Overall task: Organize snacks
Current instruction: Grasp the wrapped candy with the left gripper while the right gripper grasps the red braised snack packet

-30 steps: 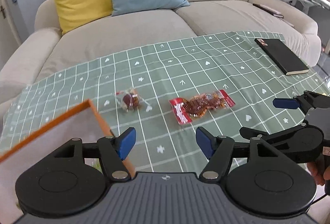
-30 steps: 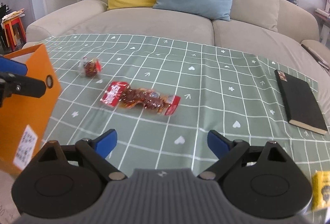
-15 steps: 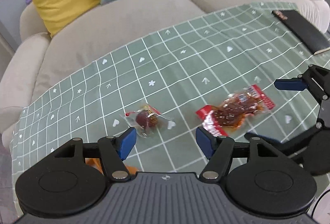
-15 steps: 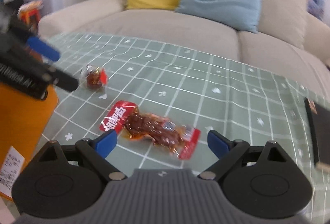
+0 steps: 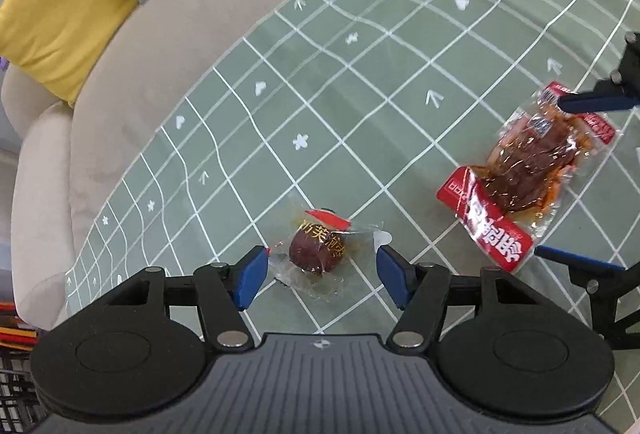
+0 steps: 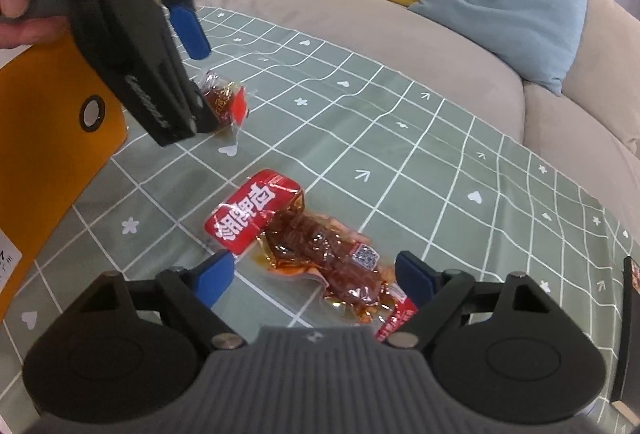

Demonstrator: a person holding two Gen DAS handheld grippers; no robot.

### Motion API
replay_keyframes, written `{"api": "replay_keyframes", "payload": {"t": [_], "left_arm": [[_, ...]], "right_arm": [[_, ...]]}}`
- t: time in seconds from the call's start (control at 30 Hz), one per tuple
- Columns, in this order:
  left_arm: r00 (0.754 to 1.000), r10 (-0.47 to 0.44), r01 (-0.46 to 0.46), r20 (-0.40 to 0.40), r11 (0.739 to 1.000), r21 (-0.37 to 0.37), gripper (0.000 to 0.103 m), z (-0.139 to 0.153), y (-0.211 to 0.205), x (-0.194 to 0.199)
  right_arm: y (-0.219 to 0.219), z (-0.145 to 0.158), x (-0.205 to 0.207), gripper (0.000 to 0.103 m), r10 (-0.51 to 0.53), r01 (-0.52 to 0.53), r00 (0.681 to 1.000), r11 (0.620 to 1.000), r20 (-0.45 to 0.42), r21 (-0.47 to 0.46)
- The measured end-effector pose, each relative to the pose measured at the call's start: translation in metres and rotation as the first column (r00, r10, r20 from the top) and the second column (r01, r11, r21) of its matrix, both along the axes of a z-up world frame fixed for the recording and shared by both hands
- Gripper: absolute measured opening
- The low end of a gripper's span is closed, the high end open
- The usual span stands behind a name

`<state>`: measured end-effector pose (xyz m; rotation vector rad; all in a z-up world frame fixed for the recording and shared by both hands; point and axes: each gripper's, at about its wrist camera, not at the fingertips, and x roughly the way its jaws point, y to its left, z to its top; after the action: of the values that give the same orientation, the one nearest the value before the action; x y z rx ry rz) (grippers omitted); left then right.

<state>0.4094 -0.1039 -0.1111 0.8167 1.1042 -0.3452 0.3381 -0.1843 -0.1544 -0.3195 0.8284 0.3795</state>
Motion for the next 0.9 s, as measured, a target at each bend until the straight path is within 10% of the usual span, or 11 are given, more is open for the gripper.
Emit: {"api": "replay_keyframes", "payload": {"t": [0.13,0.3,0.37,0.9], "left_arm": [[0.997,0.073,-0.072,-0.023,0.997,0.038,0.052,-0.012,0.000,0.013],[0.993,0.106,-0.104,-0.041,0.993,0.050,0.033,-0.015,0.005,0.017],[0.992,0.112,-0.111,-0.050,0.993,0.039,0.028,-0.014,0.006,0.015],[0.972,0.103,-0.132,-0.209,0.983,-0.130,0.022,-0.003,-0.011,-0.081]], "right_arm": [[-0.002,-0.003,0.001,0.073,-0.019,0.020,1.000,1.000,-0.023,0.015],[-0.004,-0.001,-0.001,0.035,-0.060,0.060,0.998,0.998,-0.007,-0.021],[-0.006,-0.001,-0.003,0.035,-0.069,0.069,0.998,0.997,-0.006,-0.030],[-0.018,0.014,-0.066,0.020,-0.114,0.112,0.993,0.987,-0.009,-0.114]]}}
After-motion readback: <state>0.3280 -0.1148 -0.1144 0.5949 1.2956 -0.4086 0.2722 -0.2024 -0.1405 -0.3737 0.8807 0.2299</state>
